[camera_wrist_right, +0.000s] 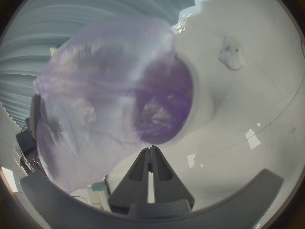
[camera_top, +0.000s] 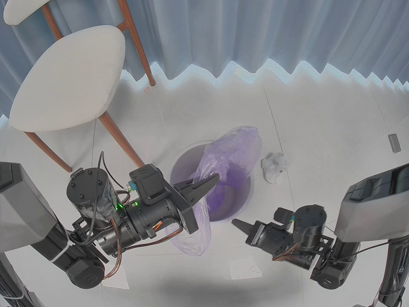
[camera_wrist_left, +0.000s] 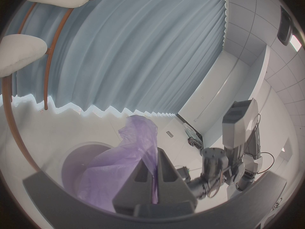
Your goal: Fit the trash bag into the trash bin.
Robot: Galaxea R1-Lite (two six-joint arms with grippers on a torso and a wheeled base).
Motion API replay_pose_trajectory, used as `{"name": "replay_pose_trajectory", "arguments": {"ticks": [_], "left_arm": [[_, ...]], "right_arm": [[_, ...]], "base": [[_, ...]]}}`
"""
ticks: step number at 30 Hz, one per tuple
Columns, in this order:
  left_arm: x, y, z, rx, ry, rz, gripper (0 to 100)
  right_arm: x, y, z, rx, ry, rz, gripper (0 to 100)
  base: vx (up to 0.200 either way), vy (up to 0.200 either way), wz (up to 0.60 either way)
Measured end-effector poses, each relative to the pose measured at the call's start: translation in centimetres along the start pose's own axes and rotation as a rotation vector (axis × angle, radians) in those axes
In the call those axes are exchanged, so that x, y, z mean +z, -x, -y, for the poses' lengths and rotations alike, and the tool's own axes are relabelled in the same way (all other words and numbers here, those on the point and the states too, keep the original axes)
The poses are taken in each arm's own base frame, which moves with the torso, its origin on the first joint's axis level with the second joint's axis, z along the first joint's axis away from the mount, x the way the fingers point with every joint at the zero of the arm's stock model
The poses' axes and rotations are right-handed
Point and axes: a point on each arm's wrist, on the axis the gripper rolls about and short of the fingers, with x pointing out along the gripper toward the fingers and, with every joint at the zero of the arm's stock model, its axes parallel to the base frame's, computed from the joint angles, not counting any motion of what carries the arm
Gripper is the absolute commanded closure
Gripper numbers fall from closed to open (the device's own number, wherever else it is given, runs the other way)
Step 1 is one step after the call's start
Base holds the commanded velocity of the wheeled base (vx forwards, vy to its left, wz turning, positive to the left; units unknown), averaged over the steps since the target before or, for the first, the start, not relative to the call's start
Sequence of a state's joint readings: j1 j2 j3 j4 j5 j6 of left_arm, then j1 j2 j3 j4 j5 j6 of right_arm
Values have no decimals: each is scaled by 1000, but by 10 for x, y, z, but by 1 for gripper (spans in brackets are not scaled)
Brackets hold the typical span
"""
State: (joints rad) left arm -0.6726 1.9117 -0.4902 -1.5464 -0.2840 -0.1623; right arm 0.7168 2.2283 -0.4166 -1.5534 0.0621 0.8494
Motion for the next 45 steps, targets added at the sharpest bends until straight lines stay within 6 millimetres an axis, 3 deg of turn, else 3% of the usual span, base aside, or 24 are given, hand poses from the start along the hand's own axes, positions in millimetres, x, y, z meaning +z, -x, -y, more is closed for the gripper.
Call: {"name": "replay_pose_trajectory", "arguments": {"ticks": [9, 14, 31, 38, 45], "left_arm": [[0, 0, 0, 1, 0, -2, 100], [0, 1, 0, 2, 0, -2, 100], [0, 1, 4, -8, 1, -2, 100], [0, 2, 6, -14, 2, -6, 100], [0, 3, 7, -16, 2, -8, 100]], "right_arm": [[67, 42, 40, -99, 108, 144, 100], [95, 45, 55, -100, 148, 216, 100], [151, -18, 70, 3, 242, 406, 100], [153, -36, 56, 72, 267, 425, 100], [135, -51, 33, 150, 275, 376, 100]], "base": [[0, 0, 0], [0, 0, 0], [0, 0, 0], [0, 0, 0], [0, 0, 0]]}}
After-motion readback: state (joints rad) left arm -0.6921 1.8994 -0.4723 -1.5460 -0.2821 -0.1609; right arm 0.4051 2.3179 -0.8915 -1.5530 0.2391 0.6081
